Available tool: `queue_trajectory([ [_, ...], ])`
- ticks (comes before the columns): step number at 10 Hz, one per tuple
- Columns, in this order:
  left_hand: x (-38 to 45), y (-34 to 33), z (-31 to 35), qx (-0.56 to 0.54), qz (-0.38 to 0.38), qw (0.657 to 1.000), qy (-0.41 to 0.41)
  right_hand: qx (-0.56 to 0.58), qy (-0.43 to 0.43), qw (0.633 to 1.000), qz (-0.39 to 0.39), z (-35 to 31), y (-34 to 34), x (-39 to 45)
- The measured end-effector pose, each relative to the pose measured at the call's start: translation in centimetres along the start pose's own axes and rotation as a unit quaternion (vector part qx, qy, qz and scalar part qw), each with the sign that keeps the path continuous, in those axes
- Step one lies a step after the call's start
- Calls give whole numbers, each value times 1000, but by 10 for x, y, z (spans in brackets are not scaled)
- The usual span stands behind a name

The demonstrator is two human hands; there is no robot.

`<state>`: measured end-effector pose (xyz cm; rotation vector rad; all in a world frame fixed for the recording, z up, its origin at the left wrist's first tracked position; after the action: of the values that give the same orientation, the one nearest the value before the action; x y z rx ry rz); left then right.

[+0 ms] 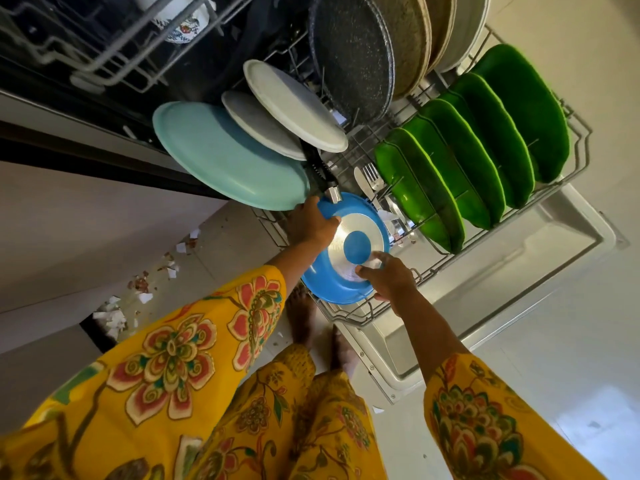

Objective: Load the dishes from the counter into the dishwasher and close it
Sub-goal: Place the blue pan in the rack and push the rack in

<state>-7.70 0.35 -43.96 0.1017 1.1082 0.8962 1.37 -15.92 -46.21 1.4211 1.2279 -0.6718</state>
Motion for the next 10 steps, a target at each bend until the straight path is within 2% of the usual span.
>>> queue_trajectory([
  [2, -16, 8, -8, -1, -18, 1000, -6, -69, 0, 998, -6, -8, 8, -17],
  [5, -81, 32, -6, -108, -32, 992, 64, 0, -31, 999, 40, -21, 54, -87],
  [7, -131, 50, 14, -293, -34, 947, 124, -50, -9, 997, 63, -47, 82, -149],
  [10, -177, 82, 45, -406, -11, 900, 159, -102, 1, 992, 76, -78, 109, -217],
])
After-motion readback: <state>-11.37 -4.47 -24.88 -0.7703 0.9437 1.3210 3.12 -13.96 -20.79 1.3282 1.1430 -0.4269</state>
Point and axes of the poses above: each hand's wrist, its own x-axis towards the middle knuckle, its own y-axis out of the back of the hand, z = x × y, the point moved 8 cm from there along x, towards the middle knuckle, and after that the axes turned 12 degrees about -x, right-handed, at the moved point
